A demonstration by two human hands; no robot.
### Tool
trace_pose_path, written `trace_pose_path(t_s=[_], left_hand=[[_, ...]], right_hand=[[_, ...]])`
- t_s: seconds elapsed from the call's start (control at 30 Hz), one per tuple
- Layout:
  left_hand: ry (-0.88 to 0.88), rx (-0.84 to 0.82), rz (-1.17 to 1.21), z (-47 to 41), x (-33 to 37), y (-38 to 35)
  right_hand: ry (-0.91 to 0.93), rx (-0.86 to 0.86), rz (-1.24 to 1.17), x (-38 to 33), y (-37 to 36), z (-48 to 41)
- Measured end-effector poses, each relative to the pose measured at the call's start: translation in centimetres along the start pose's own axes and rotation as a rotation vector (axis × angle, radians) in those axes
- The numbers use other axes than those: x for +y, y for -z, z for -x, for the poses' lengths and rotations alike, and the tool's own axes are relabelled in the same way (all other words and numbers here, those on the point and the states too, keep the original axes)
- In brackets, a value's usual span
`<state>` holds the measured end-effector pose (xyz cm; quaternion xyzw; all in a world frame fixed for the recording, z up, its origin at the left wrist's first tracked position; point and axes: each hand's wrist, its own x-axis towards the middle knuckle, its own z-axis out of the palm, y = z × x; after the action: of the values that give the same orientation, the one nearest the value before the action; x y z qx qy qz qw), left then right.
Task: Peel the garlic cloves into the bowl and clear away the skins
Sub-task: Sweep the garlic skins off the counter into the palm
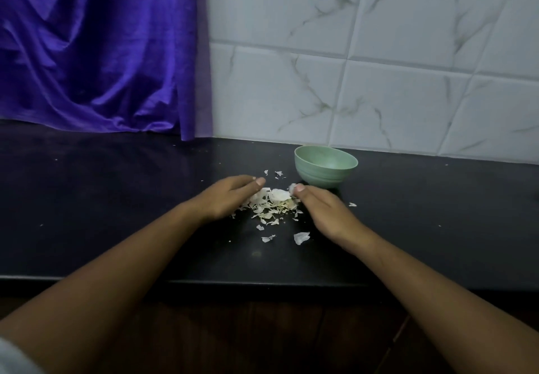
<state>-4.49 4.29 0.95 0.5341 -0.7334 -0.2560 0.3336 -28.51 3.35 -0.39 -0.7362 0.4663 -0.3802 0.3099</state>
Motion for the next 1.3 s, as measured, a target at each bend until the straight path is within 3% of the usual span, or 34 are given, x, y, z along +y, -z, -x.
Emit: trace_pose_path(t_s=[0.07, 0.13, 0.23, 0.33, 0.63, 0.8, 0.93, 1.03, 1.13, 1.23, 1.3], left_hand=[[-0.014, -0.005, 0.186, -0.1, 0.0, -0.5], [-0.006, 0.074, 0.301, -0.4, -0.7, -0.4], [0.014, 0.212, 0.353, -0.9, -1.9, 0.4], [0.044, 0.259, 0.374, -1.3, -2.4, 0.8], [0.051, 0.267, 0.309, -2.8, -2.9, 0.4], [0.061, 0.328, 0.272, -2.9, -2.8, 0.5], [0.082, 0.263, 0.249, -2.5, -2.7, 0.5], [0.083, 0.175, 0.293, -1.6, -1.8, 0.1], [0.049, 0.099, 0.291, -0.3, -0.2, -0.8], [0.009, 0.104, 0.276, 1.2, 0.9, -1.6], [0.003, 0.181, 0.224, 1.9, 1.2, -1.7]], right_hand=[[0.063, -0.026, -0.03, -0.5, -1.8, -0.9], [0.084, 0.066, -0.072, -0.5, -2.7, -1.9], [0.056, 0.202, -0.127, -0.9, -3.0, -3.0], [0.082, 0.221, -0.068, -1.2, -3.4, -4.3], [-0.057, -0.095, 0.092, -2.4, -4.4, -8.9], [-0.056, -0.267, 0.007, -1.6, -3.9, -10.4], [0.0, -0.318, -0.111, -1.3, -3.1, -7.9], [0.023, -0.289, -0.216, -1.1, -2.4, -5.5], [0.067, -0.142, -0.338, -1.4, -1.3, -3.0], [0.133, 0.051, -0.242, -0.8, 0.8, -0.5], [0.14, 0.089, -0.083, -0.1, 2.4, 0.8]])
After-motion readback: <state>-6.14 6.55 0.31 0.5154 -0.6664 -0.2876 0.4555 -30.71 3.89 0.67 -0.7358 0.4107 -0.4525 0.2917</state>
